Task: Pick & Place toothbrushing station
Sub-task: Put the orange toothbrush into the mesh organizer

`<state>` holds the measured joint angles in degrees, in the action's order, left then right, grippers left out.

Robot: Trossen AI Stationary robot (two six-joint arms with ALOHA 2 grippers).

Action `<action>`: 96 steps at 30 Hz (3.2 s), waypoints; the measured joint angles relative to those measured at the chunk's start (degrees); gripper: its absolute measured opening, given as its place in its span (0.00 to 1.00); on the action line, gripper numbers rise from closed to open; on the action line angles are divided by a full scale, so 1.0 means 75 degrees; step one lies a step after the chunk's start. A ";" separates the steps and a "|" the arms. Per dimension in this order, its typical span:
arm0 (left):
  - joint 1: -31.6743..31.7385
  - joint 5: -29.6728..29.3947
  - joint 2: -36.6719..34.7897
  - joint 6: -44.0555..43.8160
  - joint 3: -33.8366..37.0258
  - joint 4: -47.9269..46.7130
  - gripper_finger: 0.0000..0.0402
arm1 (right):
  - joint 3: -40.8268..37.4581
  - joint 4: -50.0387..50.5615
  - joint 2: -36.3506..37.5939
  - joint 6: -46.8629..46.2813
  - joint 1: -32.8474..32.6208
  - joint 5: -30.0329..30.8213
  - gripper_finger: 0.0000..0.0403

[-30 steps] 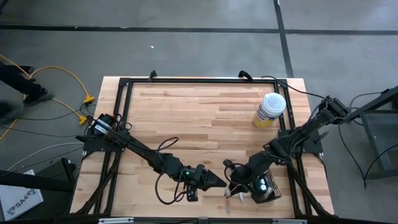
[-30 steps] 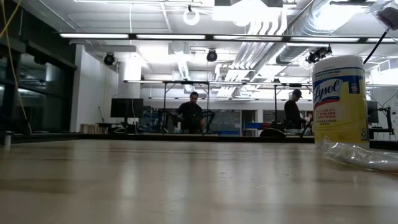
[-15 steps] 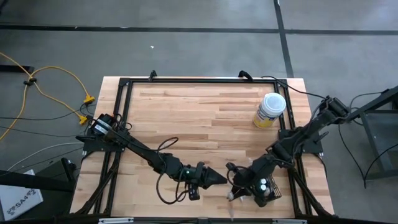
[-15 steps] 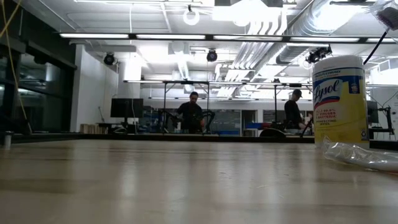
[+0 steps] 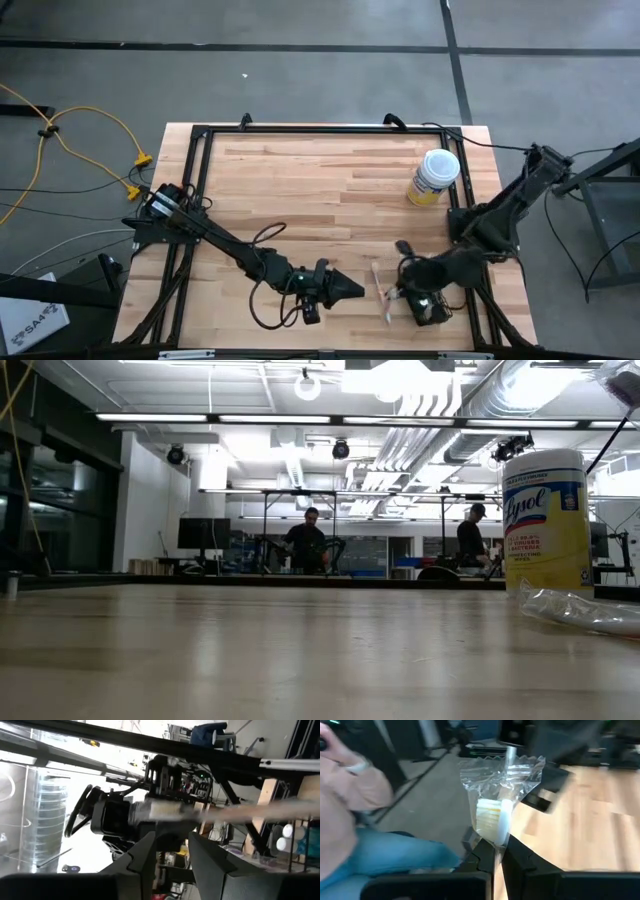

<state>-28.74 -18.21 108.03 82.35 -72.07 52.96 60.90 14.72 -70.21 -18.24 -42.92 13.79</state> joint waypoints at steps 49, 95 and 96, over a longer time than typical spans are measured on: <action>-0.0139 -0.0007 -0.0006 -0.0642 0.0000 -0.0054 0.27 | 0.0000 0.5075 0.0969 -0.4958 -0.4414 0.4373 0.01; -0.0139 -0.0002 -0.0006 -0.0643 0.0000 0.0033 0.27 | 0.0000 0.4892 -0.0399 -0.5821 -0.4570 0.4695 0.02; -0.0139 -0.0002 -0.0006 -0.0642 0.0000 0.0033 0.27 | 0.0000 0.4890 -0.0411 -0.5823 -0.4556 0.4677 0.03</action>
<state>-29.78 -18.22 107.98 77.54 -72.07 53.21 60.90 51.39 -73.29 -61.92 -77.09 48.87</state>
